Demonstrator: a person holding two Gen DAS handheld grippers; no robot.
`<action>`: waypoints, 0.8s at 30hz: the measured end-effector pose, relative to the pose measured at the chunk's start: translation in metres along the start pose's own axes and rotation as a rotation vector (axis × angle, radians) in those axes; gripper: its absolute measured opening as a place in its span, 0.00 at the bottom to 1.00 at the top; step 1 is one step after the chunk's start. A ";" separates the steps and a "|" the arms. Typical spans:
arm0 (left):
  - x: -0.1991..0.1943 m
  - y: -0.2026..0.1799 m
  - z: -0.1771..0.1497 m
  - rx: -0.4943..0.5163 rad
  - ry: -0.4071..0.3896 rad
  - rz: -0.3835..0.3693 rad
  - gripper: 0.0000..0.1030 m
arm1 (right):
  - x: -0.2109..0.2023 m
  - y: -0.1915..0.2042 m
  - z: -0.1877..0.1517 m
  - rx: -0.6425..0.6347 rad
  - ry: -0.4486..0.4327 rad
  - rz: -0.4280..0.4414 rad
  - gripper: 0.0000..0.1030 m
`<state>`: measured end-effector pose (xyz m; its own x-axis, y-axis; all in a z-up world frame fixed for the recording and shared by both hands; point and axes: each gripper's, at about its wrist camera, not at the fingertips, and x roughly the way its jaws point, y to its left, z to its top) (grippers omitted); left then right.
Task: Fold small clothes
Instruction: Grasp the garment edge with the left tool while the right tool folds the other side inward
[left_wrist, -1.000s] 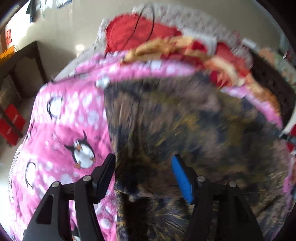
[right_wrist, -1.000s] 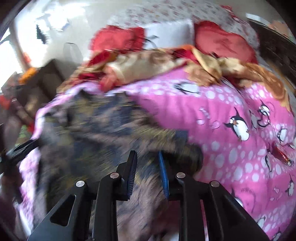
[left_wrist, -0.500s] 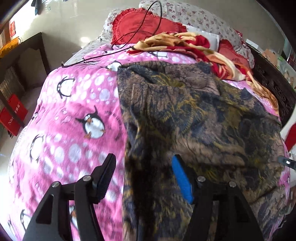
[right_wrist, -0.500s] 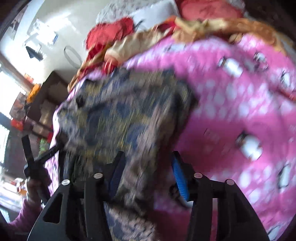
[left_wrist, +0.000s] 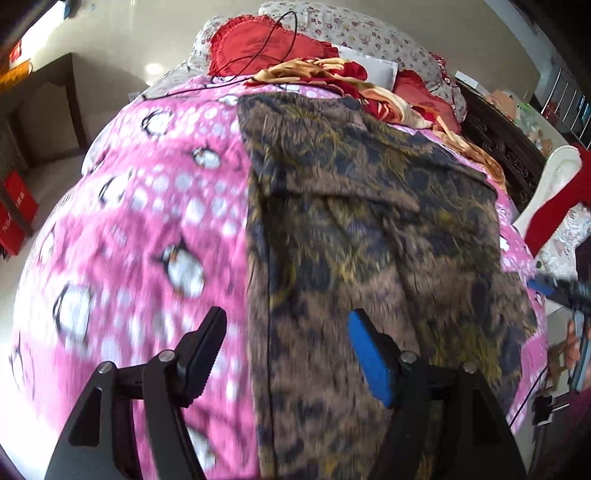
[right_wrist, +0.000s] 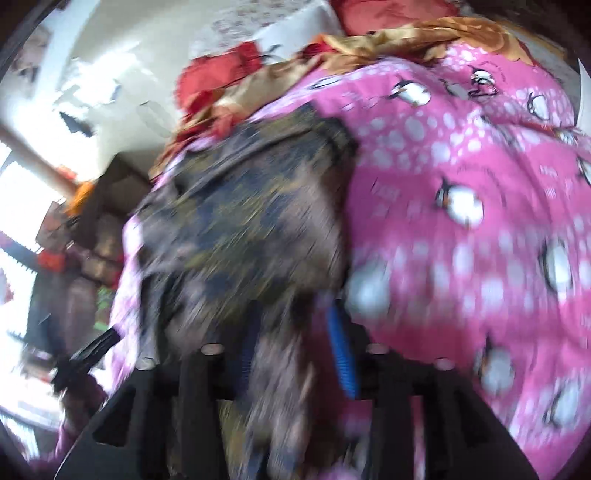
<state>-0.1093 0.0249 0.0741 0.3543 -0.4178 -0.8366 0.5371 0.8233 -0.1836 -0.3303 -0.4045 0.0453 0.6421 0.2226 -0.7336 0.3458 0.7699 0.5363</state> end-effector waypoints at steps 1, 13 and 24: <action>-0.005 0.001 -0.006 -0.006 0.003 -0.012 0.70 | -0.008 0.005 -0.016 -0.024 0.022 0.009 0.37; -0.049 0.007 -0.048 -0.025 -0.008 -0.027 0.70 | -0.015 -0.021 -0.087 -0.002 0.023 -0.117 0.48; -0.054 0.021 -0.066 -0.113 0.027 -0.034 0.71 | 0.020 0.003 -0.093 -0.054 -0.067 -0.201 0.01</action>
<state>-0.1680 0.0899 0.0816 0.3159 -0.4368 -0.8423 0.4585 0.8475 -0.2675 -0.3798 -0.3419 -0.0066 0.6082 0.0227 -0.7935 0.4354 0.8263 0.3574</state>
